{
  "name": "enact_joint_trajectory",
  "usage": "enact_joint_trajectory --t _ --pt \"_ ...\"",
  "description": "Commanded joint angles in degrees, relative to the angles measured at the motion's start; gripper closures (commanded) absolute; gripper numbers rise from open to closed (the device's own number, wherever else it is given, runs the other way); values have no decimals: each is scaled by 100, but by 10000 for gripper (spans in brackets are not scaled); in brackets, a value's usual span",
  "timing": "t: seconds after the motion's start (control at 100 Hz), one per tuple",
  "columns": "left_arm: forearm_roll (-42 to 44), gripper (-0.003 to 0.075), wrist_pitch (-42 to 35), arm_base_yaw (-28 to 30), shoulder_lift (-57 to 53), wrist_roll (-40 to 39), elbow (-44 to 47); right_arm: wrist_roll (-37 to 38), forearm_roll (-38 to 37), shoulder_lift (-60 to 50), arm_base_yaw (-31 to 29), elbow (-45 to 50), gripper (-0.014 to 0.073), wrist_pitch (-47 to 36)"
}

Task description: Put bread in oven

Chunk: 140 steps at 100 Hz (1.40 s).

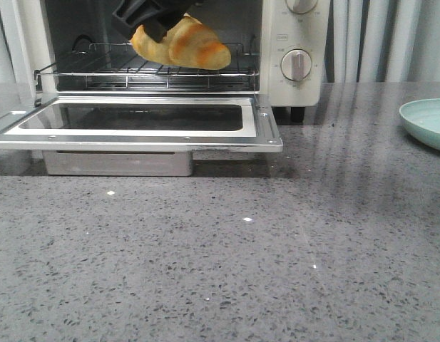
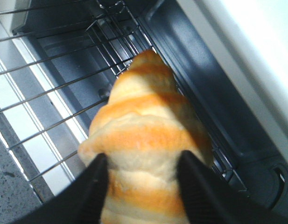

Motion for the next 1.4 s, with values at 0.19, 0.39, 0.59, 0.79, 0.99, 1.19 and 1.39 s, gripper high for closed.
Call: enact_joint_trajectory --t 0.19,0.39,0.59,0.79,0.99,1.19,1.39 --pt "-37 742 -420 3 76 -47 -121 -2 -234 -289 -35 -222 172 -329" --pt "50 742 -399 3 52 -14 -121 -2 -234 -317 24 -222 172 -303" --pt "240 742 -409 3 -269 -10 -79 -2 -234 -496 226 -222 172 -213" --pt "220 742 -518 65 -889 -10 254 30 -223 -649 502 -222 172 17" --pt "72 742 -519 245 -1132 -42 617 51 -57 -813 861 -222 223 894" --pt "-497 742 -815 350 -1156 -42 1328 54 1047 -1240 983 -222 277 1316" --pt "-688 742 -1654 476 -1407 -42 2074 54 1309 -1796 1015 -222 277 2118"
